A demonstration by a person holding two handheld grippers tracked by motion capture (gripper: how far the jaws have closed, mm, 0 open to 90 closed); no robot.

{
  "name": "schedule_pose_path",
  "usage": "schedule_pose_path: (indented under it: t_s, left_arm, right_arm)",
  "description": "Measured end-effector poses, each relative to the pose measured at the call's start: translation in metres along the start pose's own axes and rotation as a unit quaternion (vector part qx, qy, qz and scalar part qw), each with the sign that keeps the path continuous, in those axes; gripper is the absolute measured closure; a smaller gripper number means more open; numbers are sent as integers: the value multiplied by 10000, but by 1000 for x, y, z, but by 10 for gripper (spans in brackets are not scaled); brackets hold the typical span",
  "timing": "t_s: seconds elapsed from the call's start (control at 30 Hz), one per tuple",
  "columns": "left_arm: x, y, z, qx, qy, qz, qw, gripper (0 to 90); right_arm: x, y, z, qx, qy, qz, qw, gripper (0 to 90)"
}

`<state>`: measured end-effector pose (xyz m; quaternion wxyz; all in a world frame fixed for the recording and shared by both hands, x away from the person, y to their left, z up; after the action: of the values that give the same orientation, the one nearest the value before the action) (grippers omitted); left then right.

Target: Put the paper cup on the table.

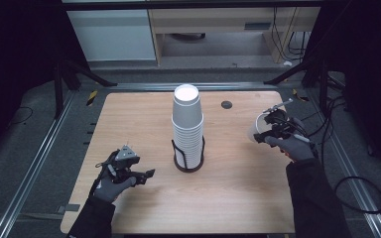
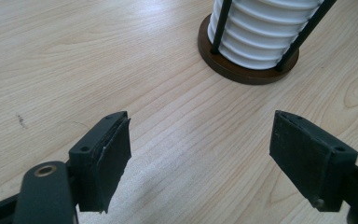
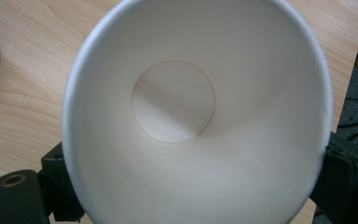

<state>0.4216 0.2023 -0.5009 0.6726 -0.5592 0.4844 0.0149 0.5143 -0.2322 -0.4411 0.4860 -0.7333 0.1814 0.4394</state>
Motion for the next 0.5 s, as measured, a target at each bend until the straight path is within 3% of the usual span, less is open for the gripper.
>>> schedule_pose_path:
  t_s: [0.37, 0.5]
  left_arm:
    - [-2, -1, 2, -2, -15, -35, 10000, 196]
    - [-2, -1, 2, -7, -30, -39, 10000, 196]
  right_arm:
    - [21, 11, -4, -90, 71, 694, 9975, 108]
    - [24, 14, -5, -80, 76, 832, 9965, 108]
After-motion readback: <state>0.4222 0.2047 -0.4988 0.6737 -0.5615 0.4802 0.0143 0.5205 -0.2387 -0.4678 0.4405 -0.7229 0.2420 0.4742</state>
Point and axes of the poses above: each handheld gripper's, and its own axes: x roughly forward along the jaws, y roughly out of its underside, z roughly to its left, the point moved 7 cm from there along x, roughly forward along the jaws, and after that the axes turned 3 degrees about -x, right-handed, at the moved point
